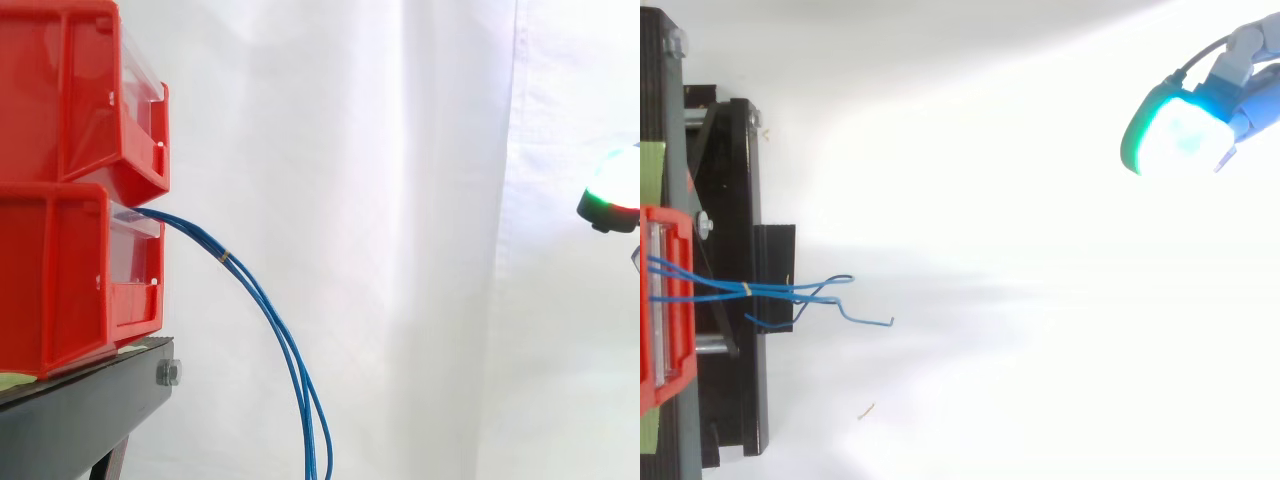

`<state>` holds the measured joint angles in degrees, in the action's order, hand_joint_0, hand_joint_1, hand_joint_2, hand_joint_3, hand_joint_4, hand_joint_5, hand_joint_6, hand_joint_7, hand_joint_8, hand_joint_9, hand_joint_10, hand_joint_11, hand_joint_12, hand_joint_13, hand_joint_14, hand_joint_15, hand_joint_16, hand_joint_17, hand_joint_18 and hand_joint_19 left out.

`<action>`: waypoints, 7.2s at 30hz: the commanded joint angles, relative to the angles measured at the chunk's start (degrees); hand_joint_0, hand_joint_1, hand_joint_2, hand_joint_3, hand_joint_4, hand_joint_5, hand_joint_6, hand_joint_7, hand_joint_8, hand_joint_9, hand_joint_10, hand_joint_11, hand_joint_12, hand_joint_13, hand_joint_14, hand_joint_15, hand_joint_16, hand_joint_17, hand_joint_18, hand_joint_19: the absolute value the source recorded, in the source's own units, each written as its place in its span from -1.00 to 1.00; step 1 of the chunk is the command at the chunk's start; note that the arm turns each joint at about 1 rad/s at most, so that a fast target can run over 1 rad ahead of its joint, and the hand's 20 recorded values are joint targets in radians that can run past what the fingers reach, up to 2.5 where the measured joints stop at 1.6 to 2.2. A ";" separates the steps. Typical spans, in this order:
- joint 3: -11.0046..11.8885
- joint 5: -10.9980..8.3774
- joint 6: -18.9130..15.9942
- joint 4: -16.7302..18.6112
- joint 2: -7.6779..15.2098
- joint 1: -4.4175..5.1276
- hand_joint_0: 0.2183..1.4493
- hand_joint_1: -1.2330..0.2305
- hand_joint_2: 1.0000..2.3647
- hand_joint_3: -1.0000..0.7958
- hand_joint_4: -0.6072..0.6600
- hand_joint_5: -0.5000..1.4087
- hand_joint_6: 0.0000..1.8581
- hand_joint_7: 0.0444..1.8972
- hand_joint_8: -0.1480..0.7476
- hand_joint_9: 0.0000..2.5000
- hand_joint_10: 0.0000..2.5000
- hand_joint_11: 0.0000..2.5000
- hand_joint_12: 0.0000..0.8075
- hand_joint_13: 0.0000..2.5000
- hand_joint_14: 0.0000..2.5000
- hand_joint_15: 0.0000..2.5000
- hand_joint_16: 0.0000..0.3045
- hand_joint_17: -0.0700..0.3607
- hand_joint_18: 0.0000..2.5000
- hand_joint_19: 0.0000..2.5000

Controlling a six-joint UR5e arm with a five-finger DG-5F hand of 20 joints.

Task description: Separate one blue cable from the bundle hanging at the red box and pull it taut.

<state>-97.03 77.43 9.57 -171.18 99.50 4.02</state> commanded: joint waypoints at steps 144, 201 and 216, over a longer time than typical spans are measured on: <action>25.14 -4.66 -6.41 17.63 33.74 3.37 -0.49 -0.23 -1.00 -0.44 0.34 -0.67 -0.46 -0.10 0.06 -0.44 -0.99 -0.56 -0.14 -0.44 -0.99 -0.72 -0.76 -0.29 -0.53 -0.69; 26.72 2.99 -15.28 23.26 35.68 1.78 -0.27 -0.26 -0.99 -0.25 0.37 -0.61 -0.46 0.10 0.07 -0.31 -0.99 -0.54 -0.17 -0.25 -0.99 -0.63 -0.78 -0.33 -0.42 -0.61; 26.72 3.25 -12.56 22.38 35.50 1.52 -0.21 -0.29 -0.98 -0.13 0.26 -0.62 -0.32 0.06 0.08 -0.28 -0.99 -0.50 -0.16 -0.22 -0.99 -0.62 -0.78 -0.32 -0.39 -0.61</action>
<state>-70.32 80.67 -3.28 -148.34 135.09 5.70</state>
